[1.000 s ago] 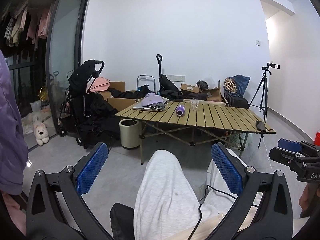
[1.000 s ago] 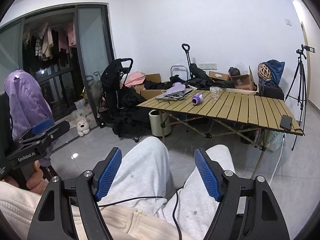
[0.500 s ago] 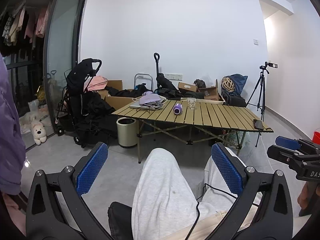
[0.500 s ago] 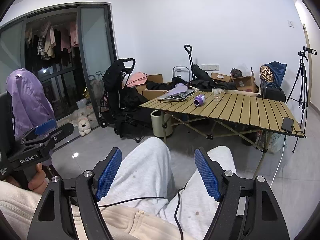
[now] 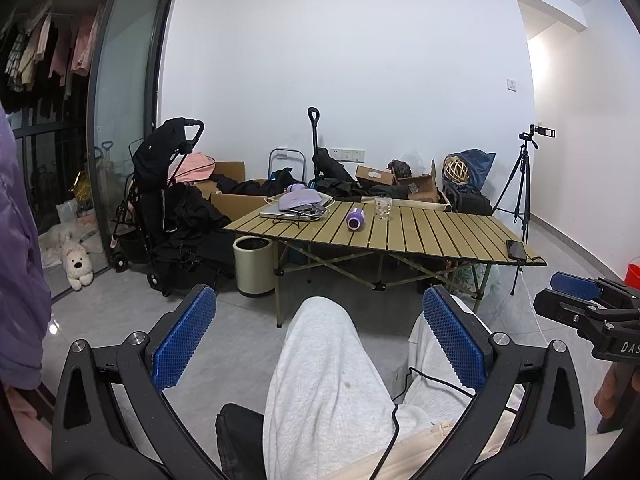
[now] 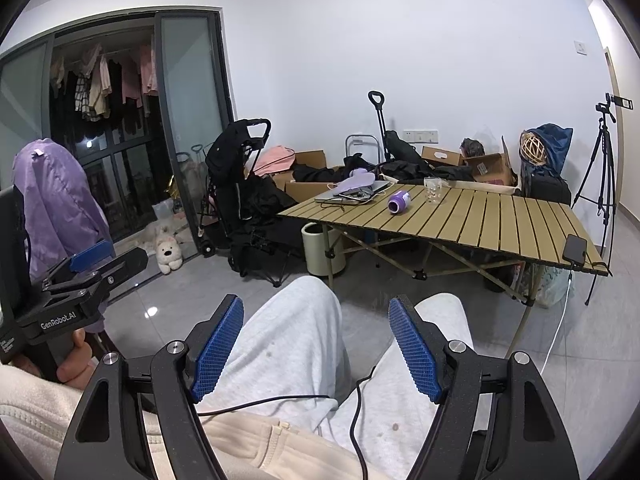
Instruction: Organize rigid objects
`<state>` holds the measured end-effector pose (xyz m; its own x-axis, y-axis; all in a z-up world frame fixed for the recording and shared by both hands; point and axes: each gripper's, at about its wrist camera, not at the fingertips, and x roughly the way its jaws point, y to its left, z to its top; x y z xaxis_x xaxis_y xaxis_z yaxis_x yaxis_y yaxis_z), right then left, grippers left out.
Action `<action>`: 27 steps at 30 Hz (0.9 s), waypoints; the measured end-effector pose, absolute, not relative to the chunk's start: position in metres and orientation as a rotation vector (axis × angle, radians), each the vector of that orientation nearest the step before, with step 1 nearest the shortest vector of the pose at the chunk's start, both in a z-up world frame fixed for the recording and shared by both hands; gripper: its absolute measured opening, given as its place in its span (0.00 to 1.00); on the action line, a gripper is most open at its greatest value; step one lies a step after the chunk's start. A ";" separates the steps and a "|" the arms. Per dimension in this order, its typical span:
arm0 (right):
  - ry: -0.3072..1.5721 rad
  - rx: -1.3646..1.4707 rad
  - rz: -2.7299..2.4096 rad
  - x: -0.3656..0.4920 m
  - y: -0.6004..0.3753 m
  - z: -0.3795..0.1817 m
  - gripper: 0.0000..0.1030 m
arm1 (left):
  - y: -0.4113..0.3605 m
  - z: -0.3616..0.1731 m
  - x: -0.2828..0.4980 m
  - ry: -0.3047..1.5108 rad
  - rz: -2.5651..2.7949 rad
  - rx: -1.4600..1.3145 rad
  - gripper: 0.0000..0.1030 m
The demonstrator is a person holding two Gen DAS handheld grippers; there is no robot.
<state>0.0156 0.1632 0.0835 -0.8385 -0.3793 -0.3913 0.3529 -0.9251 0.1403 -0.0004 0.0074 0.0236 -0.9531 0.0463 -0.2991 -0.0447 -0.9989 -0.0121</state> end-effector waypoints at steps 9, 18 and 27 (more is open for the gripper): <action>-0.093 0.599 -2.687 0.015 0.162 0.084 0.78 | 0.008 0.026 0.001 -0.010 3.063 -0.472 1.00; -0.099 0.605 -2.685 0.014 0.161 0.084 0.78 | 0.008 0.027 0.001 -0.012 3.063 -0.474 1.00; -0.107 0.605 -2.688 0.013 0.160 0.082 0.78 | 0.009 0.028 0.003 -0.014 3.064 -0.471 1.00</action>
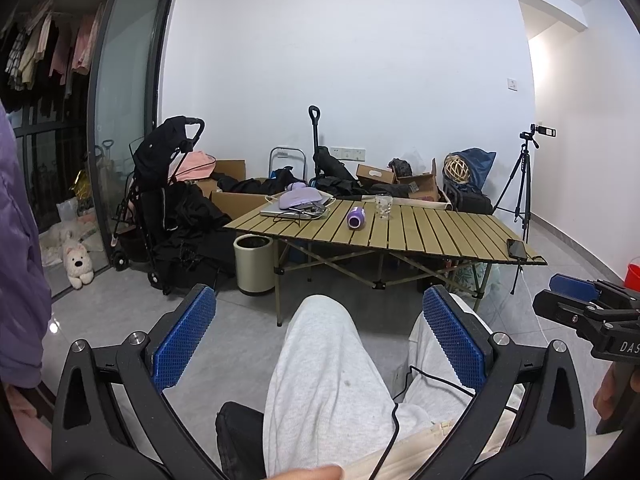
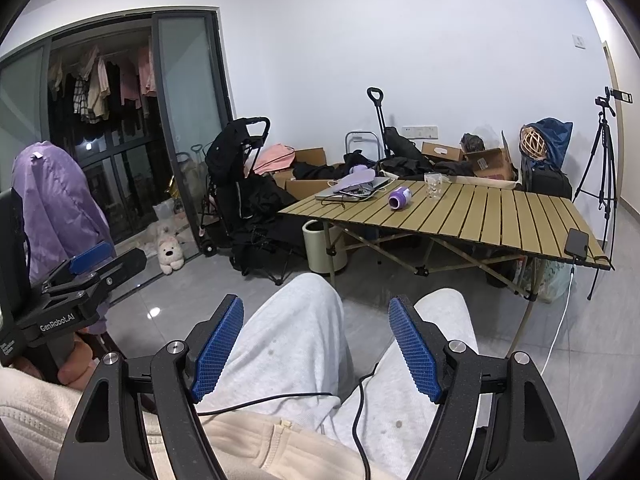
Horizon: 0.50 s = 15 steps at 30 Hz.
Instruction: Organize rigid objects
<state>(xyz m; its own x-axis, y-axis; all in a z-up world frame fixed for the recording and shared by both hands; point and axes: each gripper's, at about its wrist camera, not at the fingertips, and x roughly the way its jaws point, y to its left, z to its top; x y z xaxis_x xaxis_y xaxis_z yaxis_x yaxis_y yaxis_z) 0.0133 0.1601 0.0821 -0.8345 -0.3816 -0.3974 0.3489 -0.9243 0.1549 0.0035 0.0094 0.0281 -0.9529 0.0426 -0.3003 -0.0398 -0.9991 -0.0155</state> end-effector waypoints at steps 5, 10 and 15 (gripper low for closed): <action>-0.110 0.607 -2.686 0.013 0.160 0.082 0.78 | 0.009 0.029 0.004 -0.014 3.064 -0.470 1.00; -0.109 0.606 -2.687 0.013 0.160 0.082 0.78 | 0.011 0.028 0.004 -0.017 3.068 -0.469 1.00; -0.110 0.607 -2.687 0.013 0.160 0.082 0.78 | 0.012 0.029 0.004 -0.018 3.068 -0.474 1.00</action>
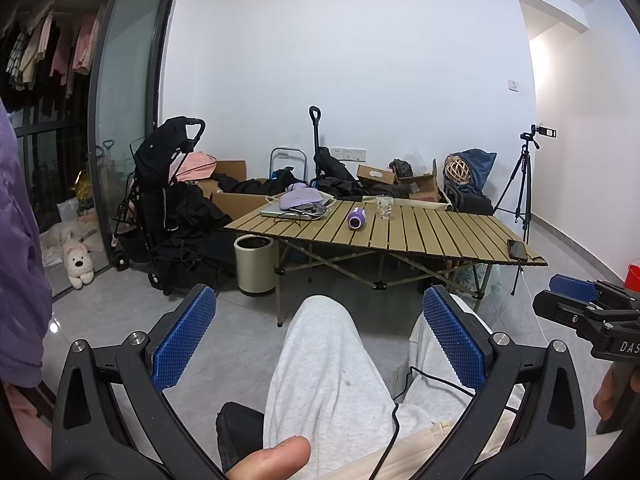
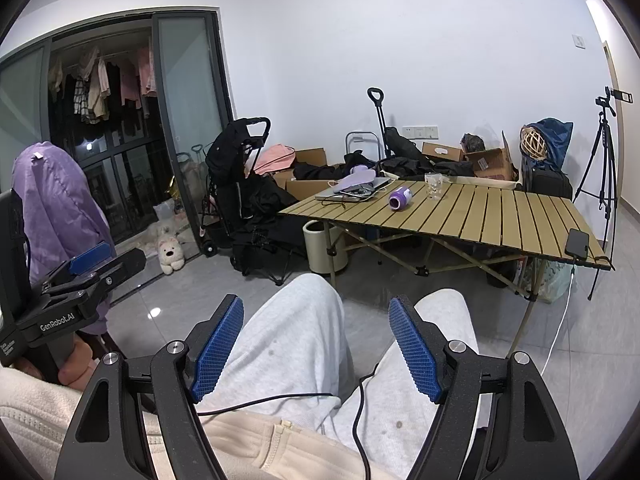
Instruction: Organize rigid objects
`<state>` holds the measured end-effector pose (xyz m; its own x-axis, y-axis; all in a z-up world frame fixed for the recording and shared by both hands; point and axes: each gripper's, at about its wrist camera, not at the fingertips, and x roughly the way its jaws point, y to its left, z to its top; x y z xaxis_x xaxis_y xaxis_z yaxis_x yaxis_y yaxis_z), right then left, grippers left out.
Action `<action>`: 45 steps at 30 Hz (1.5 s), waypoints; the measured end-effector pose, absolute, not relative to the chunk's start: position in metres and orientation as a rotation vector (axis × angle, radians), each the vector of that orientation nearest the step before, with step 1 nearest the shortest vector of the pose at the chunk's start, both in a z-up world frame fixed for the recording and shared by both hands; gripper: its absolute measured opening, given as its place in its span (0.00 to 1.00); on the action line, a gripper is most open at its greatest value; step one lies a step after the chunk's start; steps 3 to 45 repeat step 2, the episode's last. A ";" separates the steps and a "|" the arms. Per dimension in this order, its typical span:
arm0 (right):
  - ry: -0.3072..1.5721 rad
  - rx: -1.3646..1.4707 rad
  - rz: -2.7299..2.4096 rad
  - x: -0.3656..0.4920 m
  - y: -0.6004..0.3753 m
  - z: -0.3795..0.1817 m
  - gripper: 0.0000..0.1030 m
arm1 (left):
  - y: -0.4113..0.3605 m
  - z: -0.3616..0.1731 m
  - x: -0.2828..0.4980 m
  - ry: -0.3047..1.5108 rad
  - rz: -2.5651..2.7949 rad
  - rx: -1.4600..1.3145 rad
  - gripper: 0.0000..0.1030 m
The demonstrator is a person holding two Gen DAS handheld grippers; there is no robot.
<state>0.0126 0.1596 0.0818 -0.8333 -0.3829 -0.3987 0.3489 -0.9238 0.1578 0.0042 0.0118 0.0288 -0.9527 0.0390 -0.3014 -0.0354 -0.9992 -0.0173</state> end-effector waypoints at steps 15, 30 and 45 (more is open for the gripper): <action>-0.111 0.606 -2.687 0.013 0.160 0.082 0.78 | 0.012 0.029 0.005 -0.020 3.066 -0.471 1.00; -0.111 0.606 -2.687 0.013 0.160 0.082 0.78 | 0.012 0.029 0.005 -0.020 3.066 -0.471 1.00; -0.111 0.606 -2.687 0.013 0.160 0.082 0.78 | 0.012 0.029 0.005 -0.020 3.066 -0.471 1.00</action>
